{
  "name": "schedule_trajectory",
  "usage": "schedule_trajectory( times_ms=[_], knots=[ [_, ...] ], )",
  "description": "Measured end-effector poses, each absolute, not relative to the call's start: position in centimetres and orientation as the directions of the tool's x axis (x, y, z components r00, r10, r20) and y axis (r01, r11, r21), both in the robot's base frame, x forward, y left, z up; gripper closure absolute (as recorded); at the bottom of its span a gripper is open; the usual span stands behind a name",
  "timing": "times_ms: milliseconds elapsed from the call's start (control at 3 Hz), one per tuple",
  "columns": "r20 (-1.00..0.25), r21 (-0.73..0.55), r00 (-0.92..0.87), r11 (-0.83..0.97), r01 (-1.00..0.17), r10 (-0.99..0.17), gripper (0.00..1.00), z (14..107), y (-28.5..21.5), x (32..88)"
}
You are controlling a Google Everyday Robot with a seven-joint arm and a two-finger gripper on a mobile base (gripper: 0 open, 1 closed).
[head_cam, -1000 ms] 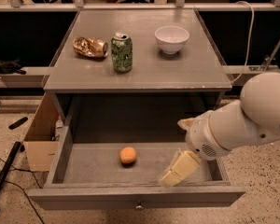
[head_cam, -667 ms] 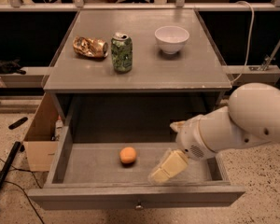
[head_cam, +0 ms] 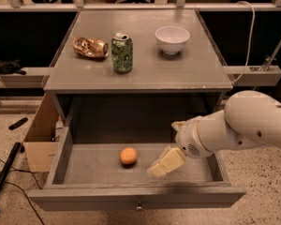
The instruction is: Pick orange from top drawer and place on counter
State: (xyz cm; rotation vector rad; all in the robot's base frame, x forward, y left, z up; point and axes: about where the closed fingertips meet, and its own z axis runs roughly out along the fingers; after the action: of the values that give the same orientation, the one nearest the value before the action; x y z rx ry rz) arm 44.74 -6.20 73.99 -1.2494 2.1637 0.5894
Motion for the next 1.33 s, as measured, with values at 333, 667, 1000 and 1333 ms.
schedule_trajectory(
  times_ms=[333,667,1000,1333],
  knots=[
    [-0.643,0.09,-0.392,0.443,-0.892,-0.658,0.0,72.6,-4.7,46.0],
    [-0.624,0.097,-0.399,0.44,-0.893,-0.672,0.0,70.9,-3.7,47.0],
    [-0.603,0.109,-0.417,0.448,-0.887,-0.68,0.0,68.7,-3.3,47.7],
    [-0.576,0.125,-0.446,0.466,-0.876,-0.684,0.0,65.3,-2.3,48.3]
  ],
)
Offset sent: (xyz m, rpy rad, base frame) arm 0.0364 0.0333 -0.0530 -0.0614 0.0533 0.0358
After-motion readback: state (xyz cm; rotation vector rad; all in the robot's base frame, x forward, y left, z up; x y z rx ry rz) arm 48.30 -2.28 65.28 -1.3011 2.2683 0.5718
